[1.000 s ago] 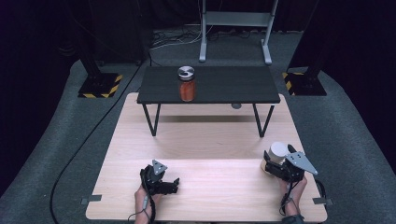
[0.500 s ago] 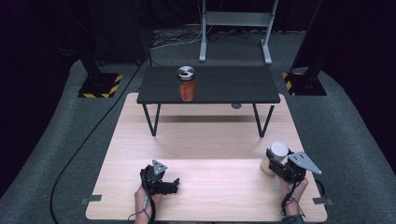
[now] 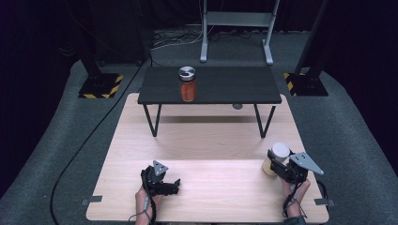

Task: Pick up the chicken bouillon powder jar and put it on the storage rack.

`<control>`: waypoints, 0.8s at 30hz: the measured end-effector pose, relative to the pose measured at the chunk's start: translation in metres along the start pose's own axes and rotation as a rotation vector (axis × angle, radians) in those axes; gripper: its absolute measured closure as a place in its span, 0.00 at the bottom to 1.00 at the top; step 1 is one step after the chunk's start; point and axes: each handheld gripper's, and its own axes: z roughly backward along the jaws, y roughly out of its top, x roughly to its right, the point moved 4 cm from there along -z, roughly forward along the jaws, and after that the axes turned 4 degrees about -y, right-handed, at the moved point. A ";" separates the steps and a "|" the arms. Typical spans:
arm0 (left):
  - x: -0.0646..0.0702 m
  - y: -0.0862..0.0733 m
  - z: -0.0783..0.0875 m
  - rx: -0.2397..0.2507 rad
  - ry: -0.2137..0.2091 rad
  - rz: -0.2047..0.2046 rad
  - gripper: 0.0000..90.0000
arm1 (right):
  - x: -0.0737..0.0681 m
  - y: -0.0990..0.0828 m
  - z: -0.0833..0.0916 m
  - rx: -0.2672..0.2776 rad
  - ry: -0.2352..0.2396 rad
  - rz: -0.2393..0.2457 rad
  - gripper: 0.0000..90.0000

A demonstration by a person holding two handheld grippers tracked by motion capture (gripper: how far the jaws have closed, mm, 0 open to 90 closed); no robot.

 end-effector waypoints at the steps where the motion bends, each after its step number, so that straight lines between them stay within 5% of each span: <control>1: 0.000 0.000 0.000 0.000 0.000 0.000 0.01 | 0.000 0.001 0.000 -0.001 0.003 0.001 0.37; 24: 0.000 -0.001 0.000 0.004 -0.001 0.002 0.01 | -0.005 0.043 0.008 0.015 0.040 0.034 0.37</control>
